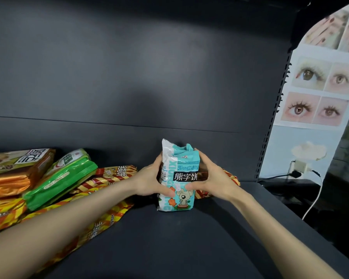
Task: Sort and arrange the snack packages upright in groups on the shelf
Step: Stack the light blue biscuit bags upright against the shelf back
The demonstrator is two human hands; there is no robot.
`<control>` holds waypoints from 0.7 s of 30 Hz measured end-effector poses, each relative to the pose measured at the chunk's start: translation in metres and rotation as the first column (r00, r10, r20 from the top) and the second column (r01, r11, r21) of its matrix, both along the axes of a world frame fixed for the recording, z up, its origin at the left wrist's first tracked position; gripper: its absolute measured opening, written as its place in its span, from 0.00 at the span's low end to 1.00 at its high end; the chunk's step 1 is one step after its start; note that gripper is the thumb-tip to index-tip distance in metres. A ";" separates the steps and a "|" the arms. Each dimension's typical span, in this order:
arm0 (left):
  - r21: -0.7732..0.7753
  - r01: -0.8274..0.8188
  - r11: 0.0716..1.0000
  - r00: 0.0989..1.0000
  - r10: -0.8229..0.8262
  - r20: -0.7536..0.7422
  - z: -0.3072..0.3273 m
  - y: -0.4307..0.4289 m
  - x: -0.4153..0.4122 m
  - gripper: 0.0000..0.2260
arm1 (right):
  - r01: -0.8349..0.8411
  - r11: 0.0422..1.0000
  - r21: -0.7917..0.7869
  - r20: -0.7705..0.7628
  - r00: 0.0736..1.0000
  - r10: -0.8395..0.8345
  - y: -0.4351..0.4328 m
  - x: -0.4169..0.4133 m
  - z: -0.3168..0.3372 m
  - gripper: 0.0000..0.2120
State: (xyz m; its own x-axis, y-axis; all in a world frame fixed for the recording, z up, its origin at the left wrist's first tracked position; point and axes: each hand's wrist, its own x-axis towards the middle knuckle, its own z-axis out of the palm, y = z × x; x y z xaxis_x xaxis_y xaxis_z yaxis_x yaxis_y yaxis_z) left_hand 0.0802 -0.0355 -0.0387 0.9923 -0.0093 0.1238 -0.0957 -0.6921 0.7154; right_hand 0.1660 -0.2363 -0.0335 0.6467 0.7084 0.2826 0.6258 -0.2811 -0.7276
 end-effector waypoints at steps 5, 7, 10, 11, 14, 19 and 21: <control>0.026 -0.009 1.000 1.000 0.010 -0.013 -0.006 -0.009 0.020 0.47 | 0.018 0.999 -0.048 0.035 0.999 -0.016 -0.004 0.016 -0.001 0.43; 0.023 -0.021 1.000 0.999 0.022 -0.029 -0.009 -0.009 0.027 0.47 | 0.015 0.999 -0.053 0.029 0.999 -0.013 -0.004 0.023 -0.001 0.43; 0.012 -0.033 0.999 0.996 0.034 -0.081 -0.013 -0.010 0.035 0.50 | -0.004 0.997 -0.081 0.023 1.000 0.006 -0.003 0.032 0.001 0.43; 0.021 -0.036 0.999 0.995 0.038 -0.096 -0.014 -0.010 0.037 0.50 | -0.011 0.996 -0.088 0.022 1.000 0.013 -0.003 0.036 0.003 0.43; 0.045 -0.060 0.997 0.994 0.064 -0.089 -0.016 -0.012 0.041 0.45 | -0.017 0.995 -0.101 0.024 1.000 0.019 -0.001 0.045 0.009 0.48; 0.040 -0.107 0.993 0.994 0.107 0.007 -0.025 -0.014 0.040 0.43 | 0.023 0.995 -0.101 0.083 0.996 -0.015 0.006 0.052 0.008 0.50; 0.063 -0.131 0.989 0.990 0.128 0.050 -0.029 -0.015 0.040 0.43 | 0.044 0.994 -0.099 0.100 0.994 -0.034 0.006 0.053 0.005 0.49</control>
